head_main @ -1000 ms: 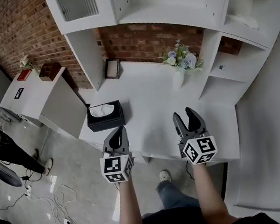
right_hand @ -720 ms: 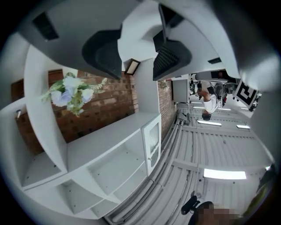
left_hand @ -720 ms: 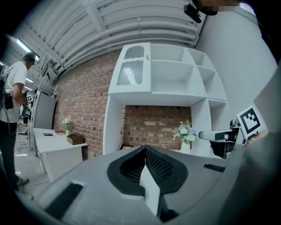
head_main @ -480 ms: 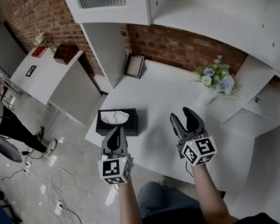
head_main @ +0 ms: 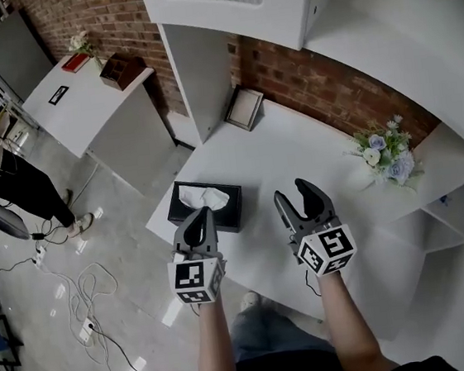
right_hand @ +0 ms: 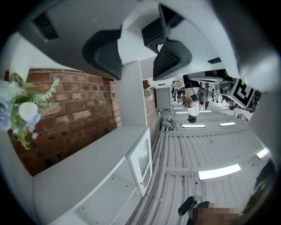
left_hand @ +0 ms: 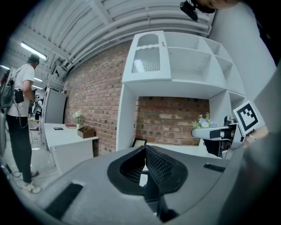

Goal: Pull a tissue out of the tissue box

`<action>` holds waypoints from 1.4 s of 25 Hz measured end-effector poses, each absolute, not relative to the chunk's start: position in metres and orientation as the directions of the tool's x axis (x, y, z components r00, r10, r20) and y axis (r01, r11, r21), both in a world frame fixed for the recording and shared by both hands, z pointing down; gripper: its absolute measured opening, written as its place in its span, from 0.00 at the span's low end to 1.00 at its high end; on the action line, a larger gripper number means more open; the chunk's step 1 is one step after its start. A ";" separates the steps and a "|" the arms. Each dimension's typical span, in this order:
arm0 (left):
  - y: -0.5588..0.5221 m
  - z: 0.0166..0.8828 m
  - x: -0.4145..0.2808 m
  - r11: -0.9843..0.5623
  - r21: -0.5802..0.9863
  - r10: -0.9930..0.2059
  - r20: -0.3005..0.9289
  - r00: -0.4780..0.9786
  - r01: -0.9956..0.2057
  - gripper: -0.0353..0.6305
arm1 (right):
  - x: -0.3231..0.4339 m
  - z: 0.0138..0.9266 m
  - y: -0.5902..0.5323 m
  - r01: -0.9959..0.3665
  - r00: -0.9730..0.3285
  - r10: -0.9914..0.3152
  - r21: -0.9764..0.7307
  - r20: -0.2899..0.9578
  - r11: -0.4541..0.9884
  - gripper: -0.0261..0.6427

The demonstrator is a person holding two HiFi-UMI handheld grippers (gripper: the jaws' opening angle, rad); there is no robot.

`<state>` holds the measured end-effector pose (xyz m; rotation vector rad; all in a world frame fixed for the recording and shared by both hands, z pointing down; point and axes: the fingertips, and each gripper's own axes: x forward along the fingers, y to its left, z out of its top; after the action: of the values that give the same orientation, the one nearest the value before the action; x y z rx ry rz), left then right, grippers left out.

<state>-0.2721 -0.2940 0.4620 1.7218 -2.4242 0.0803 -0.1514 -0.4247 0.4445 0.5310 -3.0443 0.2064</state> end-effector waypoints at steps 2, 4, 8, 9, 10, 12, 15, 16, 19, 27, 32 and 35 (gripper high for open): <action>-0.292 0.463 -0.279 0.341 0.062 -0.930 0.169 -0.327 -0.938 0.07 | -0.171 0.444 -0.421 -0.293 -0.953 -0.284 -0.083 0.103 0.953 0.34; -0.290 0.467 -0.285 0.350 0.074 -0.927 0.169 -0.334 -0.934 0.07 | -0.193 0.445 -0.417 -0.237 -0.963 -0.229 -0.043 0.145 0.971 0.34; -0.282 0.475 -0.300 0.377 0.105 -0.919 0.170 -0.357 -0.920 0.07 | -0.235 0.454 -0.405 -0.102 -0.959 -0.104 0.021 0.263 0.995 0.34; -0.280 0.476 -0.304 0.385 0.115 -0.916 0.169 -0.364 -0.916 0.07 | -0.244 0.458 -0.401 -0.066 -0.952 -0.073 0.033 0.298 0.997 0.34; -0.277 0.477 -0.308 0.392 0.122 -0.914 0.167 -0.370 -0.912 0.07 | -0.253 0.462 -0.397 -0.029 -0.942 -0.042 0.043 0.332 0.999 0.34; -0.274 0.479 -0.315 0.403 0.133 -0.910 0.165 -0.380 -0.906 0.07 | -0.271 0.473 -0.388 0.050 -0.914 0.019 0.066 0.406 0.997 0.34; -0.268 0.486 -0.326 0.417 0.153 -0.904 0.170 -0.392 -0.896 0.07 | -0.296 0.494 -0.374 0.169 -0.848 0.092 0.102 0.522 0.980 0.34; -0.267 0.489 -0.330 0.423 0.159 -0.902 0.172 -0.397 -0.892 0.07 | -0.303 0.502 -0.370 0.205 -0.824 0.110 0.112 0.556 0.972 0.34; -0.264 0.497 -0.340 0.442 0.178 -0.893 0.176 -0.414 -0.879 0.07 | -0.319 0.527 -0.360 0.298 -0.749 0.149 0.128 0.645 0.946 0.34; -0.267 0.514 -0.362 0.478 0.193 -0.875 0.192 -0.445 -0.857 0.07 | -0.340 0.574 -0.345 0.456 -0.603 0.216 0.109 0.768 0.883 0.34; -0.270 0.522 -0.365 0.483 0.208 -0.872 0.203 -0.446 -0.850 0.07 | -0.343 0.589 -0.339 0.511 -0.521 0.242 0.071 0.819 0.857 0.34; -0.272 0.521 -0.364 0.480 0.208 -0.874 0.202 -0.443 -0.852 0.07 | -0.341 0.593 -0.337 0.531 -0.490 0.244 0.064 0.837 0.845 0.29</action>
<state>-0.3641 -0.2718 0.5213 1.4681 -2.4493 -0.1093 -0.3408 -0.3369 0.5931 -0.5644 -2.0974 -0.3935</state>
